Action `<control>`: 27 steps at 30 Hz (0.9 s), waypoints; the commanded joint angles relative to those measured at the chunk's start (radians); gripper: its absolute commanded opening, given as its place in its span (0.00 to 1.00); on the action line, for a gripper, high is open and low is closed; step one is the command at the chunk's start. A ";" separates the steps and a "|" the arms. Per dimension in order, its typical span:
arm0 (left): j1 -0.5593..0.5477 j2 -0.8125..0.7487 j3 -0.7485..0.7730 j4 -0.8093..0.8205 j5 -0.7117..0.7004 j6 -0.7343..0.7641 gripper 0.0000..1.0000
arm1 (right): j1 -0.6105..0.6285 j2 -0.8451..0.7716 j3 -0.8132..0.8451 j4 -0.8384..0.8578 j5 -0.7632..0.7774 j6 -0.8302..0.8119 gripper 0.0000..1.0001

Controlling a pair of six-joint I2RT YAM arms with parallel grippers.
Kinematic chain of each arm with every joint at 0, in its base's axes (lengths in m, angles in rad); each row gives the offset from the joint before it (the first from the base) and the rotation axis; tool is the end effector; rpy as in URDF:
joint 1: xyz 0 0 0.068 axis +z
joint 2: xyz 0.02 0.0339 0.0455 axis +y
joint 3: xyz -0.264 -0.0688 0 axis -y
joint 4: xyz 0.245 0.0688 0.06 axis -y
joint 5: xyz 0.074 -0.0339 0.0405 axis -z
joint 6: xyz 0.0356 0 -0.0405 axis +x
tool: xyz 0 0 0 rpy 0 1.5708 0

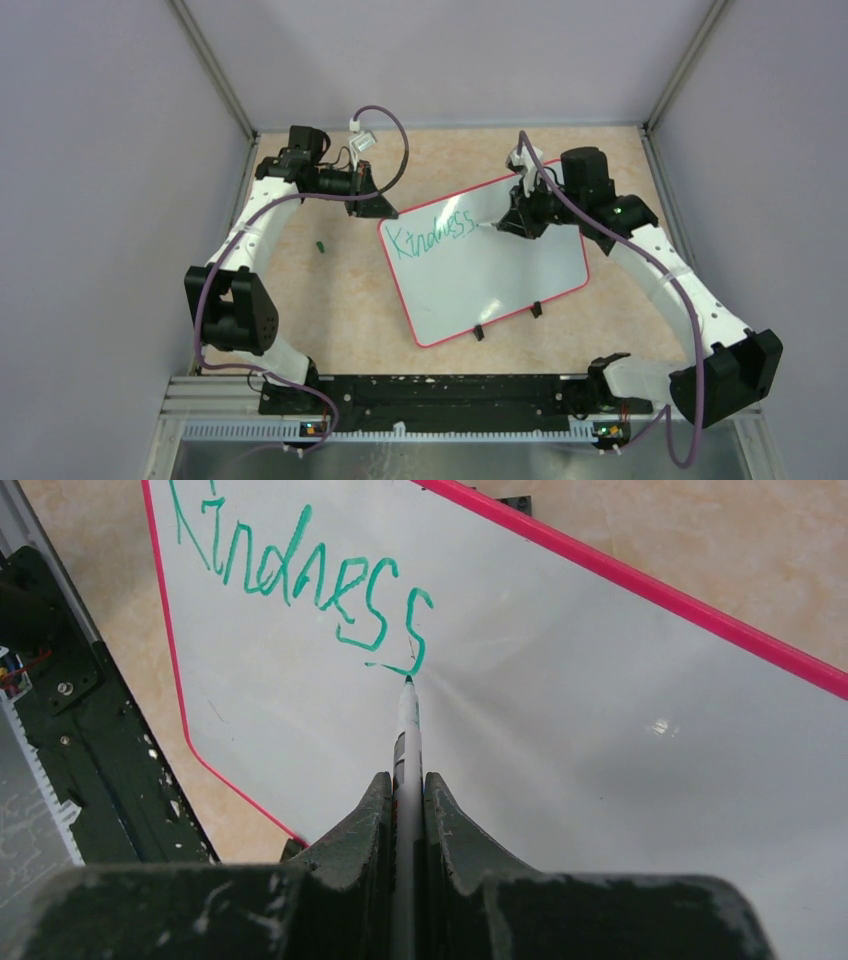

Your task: Write a sentence on the whiteboard

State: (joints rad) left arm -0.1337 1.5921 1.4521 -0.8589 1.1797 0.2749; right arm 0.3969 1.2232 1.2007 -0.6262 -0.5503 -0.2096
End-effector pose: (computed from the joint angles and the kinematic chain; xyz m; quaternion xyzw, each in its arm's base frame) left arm 0.3167 -0.0758 0.3290 0.3154 0.7489 -0.5158 0.2715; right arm 0.2321 0.1175 0.3531 -0.3727 0.7865 0.2823 0.4035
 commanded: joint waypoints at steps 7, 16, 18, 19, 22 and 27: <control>-0.035 -0.013 -0.006 -0.028 -0.006 0.009 0.00 | -0.010 -0.012 0.046 0.047 0.022 -0.010 0.00; -0.037 -0.017 -0.007 -0.029 -0.007 0.009 0.00 | -0.015 0.006 0.074 0.076 0.066 0.009 0.00; -0.037 -0.017 -0.005 -0.028 -0.006 0.009 0.00 | -0.016 0.011 0.076 0.078 0.074 0.009 0.00; -0.037 -0.018 -0.007 -0.028 -0.006 0.009 0.00 | -0.016 0.012 0.076 0.078 0.077 0.009 0.00; -0.037 -0.017 -0.007 -0.028 -0.007 0.009 0.00 | -0.016 0.018 0.078 0.083 0.079 0.009 0.00; -0.037 -0.016 -0.004 -0.028 -0.008 0.007 0.00 | -0.016 0.032 0.083 0.085 0.098 0.001 0.00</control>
State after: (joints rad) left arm -0.1337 1.5921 1.4521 -0.8589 1.1797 0.2749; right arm 0.3897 1.2434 1.2327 -0.5728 -0.4713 -0.2062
